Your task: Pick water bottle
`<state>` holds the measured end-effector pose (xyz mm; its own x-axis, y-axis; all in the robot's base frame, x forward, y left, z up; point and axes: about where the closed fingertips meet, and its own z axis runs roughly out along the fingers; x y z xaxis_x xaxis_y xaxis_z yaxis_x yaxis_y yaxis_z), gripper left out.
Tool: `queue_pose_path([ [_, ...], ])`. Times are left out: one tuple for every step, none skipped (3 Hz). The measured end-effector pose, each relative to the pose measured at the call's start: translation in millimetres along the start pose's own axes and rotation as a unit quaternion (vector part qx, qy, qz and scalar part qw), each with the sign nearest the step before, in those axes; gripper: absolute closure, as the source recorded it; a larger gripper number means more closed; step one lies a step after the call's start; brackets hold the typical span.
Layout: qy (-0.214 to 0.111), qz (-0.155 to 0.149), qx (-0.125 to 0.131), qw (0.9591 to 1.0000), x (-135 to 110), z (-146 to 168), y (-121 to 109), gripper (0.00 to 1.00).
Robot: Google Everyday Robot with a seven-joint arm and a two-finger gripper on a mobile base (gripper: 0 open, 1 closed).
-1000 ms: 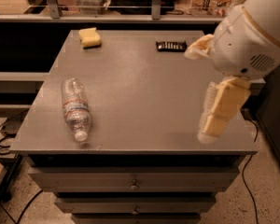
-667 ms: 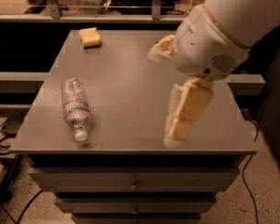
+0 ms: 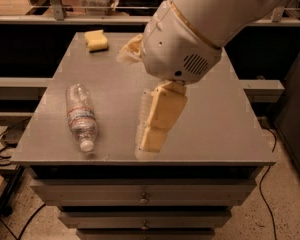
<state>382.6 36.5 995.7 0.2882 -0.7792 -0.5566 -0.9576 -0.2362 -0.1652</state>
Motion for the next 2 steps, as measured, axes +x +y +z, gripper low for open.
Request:
queue_pose_path([
  [0.003, 0.006, 0.011, 0.9999, -2, -2, 3, 0.0],
  [-0.013, 0.02, 0.035, 0.9991, -9, 11, -7, 0.0],
])
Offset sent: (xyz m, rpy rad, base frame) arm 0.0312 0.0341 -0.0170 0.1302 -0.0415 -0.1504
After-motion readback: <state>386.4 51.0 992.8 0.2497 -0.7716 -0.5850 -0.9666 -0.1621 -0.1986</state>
